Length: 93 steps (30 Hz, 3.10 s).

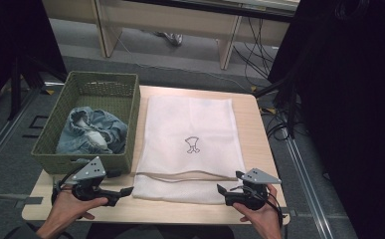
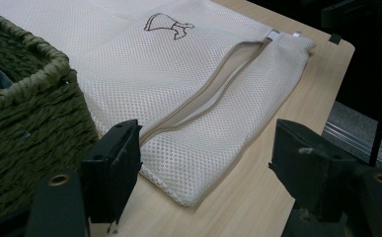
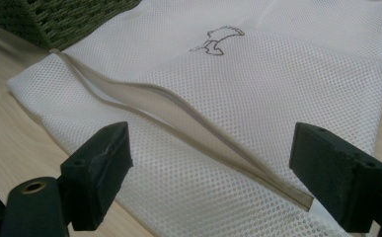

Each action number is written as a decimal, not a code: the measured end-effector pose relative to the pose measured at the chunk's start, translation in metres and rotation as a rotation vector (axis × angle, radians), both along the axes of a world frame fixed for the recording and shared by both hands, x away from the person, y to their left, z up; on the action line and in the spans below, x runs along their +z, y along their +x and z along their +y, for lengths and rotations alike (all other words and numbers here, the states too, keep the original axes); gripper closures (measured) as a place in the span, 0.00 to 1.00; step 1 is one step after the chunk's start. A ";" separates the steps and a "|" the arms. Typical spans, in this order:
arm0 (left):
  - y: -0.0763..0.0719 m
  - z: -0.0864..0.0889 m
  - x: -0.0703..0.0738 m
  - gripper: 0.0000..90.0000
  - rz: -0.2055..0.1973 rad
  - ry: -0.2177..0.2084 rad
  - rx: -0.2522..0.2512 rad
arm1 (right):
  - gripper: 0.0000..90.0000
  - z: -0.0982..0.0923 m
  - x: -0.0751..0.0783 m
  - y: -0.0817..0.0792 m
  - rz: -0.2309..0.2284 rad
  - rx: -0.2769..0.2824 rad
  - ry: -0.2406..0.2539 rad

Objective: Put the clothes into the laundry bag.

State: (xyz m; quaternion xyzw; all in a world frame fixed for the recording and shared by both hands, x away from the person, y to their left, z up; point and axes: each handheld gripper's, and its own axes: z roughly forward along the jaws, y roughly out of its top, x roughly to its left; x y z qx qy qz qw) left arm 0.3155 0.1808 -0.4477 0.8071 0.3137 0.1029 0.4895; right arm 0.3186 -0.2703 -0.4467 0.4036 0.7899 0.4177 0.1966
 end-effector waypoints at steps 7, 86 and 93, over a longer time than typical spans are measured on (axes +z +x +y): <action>0.000 0.002 0.000 0.29 -0.006 0.004 0.004 | 0.24 0.002 0.000 0.000 0.008 -0.004 -0.010; 0.008 0.032 0.040 0.32 -0.071 0.036 0.102 | 0.96 0.078 0.015 0.118 -0.038 0.236 -0.222; 0.022 0.067 0.068 0.29 -0.088 0.099 0.246 | 0.96 0.075 0.019 0.120 -0.044 0.237 -0.206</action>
